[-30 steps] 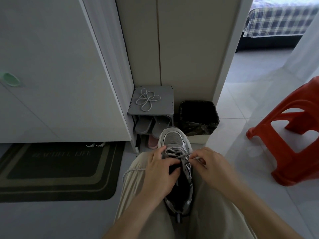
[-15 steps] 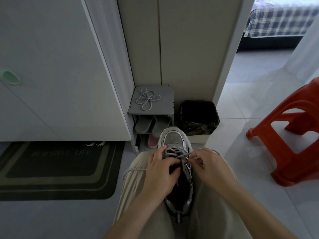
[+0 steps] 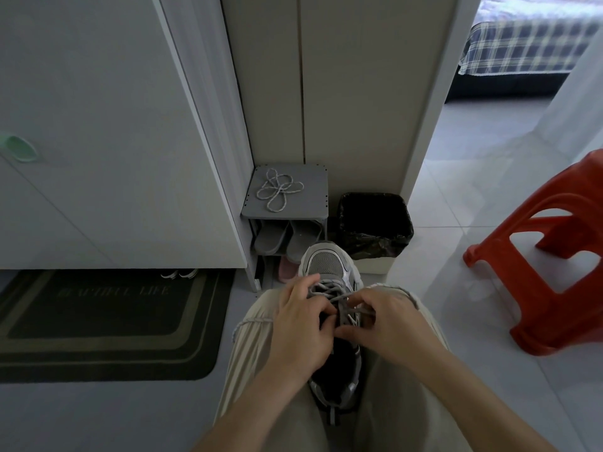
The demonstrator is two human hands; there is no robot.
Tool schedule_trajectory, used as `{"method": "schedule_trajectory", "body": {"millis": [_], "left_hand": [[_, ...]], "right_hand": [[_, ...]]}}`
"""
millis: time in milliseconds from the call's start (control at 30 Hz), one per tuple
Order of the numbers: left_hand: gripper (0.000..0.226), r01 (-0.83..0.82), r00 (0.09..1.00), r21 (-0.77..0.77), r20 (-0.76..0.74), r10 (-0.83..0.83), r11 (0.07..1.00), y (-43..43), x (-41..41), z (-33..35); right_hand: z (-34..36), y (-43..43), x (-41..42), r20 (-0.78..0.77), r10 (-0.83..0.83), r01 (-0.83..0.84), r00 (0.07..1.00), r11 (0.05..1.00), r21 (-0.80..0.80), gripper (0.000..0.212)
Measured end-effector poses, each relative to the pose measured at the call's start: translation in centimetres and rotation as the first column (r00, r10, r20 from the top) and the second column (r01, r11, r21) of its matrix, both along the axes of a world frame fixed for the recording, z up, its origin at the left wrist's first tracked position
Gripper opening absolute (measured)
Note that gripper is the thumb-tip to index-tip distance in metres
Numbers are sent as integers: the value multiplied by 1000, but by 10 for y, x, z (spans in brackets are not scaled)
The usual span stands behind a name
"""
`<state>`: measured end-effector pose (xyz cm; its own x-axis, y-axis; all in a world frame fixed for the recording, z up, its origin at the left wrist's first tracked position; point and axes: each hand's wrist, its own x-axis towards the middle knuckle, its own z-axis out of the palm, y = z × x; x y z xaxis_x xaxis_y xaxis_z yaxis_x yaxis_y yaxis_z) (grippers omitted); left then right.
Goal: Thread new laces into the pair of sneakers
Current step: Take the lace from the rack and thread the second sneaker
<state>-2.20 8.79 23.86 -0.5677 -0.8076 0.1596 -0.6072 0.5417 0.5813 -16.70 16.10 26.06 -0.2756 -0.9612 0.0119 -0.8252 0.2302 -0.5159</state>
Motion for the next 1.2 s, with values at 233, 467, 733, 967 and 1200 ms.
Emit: {"method": "schedule_trajectory", "body": {"millis": [233, 467, 733, 967, 1200], "left_hand": [[15, -97, 977, -10, -193, 93, 995, -1, 24, 6], [18, -275, 951, 158, -100, 293, 948, -27, 85, -14], [32, -280, 957, 66, -59, 284, 958, -12, 74, -10], [22, 55, 997, -152, 53, -47, 987, 10, 8, 8], [4, -13, 997, -18, -75, 11, 1000, 1, 6, 8]], "right_hand": [[7, 3, 8, -133, -88, 88, 987, 996, -10, 41], [6, 9, 3, -102, -115, 115, 988, 993, -3, 31], [0, 7, 10, -87, -59, 59, 994, 998, -2, 32], [-5, 10, 7, -111, -98, 97, 989, 995, -11, 57], [-6, 14, 0, -8, -198, 198, 980, 980, 22, 96]]}}
